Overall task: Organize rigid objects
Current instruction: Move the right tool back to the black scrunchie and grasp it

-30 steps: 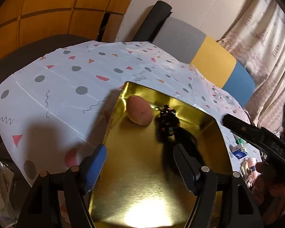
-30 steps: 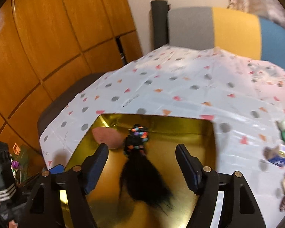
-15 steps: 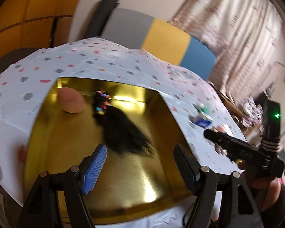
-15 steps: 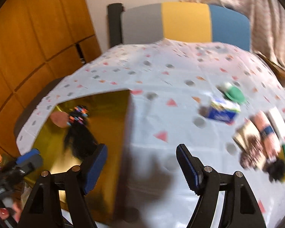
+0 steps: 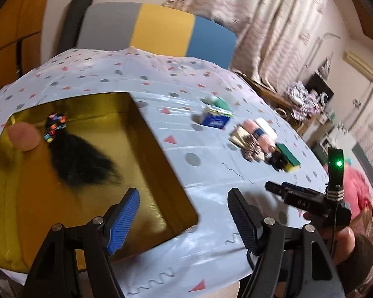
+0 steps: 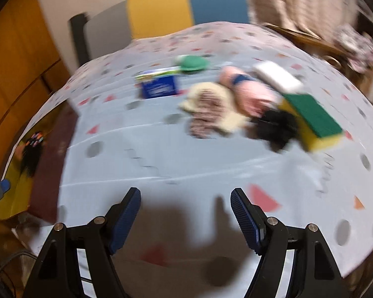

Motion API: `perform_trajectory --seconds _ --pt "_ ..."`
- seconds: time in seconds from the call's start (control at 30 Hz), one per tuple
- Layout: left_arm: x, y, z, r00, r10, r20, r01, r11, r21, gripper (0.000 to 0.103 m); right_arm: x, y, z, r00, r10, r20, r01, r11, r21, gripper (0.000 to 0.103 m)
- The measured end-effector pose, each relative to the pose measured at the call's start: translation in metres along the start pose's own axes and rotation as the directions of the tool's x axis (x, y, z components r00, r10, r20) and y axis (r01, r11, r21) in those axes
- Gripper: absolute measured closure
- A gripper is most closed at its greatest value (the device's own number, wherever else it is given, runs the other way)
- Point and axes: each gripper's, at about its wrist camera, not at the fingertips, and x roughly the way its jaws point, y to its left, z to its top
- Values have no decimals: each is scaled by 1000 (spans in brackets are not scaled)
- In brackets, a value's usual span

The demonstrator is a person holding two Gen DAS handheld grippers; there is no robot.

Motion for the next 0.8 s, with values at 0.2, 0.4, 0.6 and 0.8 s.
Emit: perform_trajectory --seconds 0.2,0.4,0.6,0.8 --pt "18 -30 4 998 -48 -51 49 998 25 29 -11 -56 13 992 -78 102 71 995 77 29" --pt "27 -49 10 996 -58 -73 60 998 32 29 4 -73 46 979 -115 168 114 993 18 37" --pt "30 -57 15 997 -36 -75 39 999 38 29 41 -82 60 984 -125 129 127 992 -11 41" --pt "42 -64 14 994 -22 -104 28 998 53 29 61 -95 58 991 -97 88 92 994 60 55"
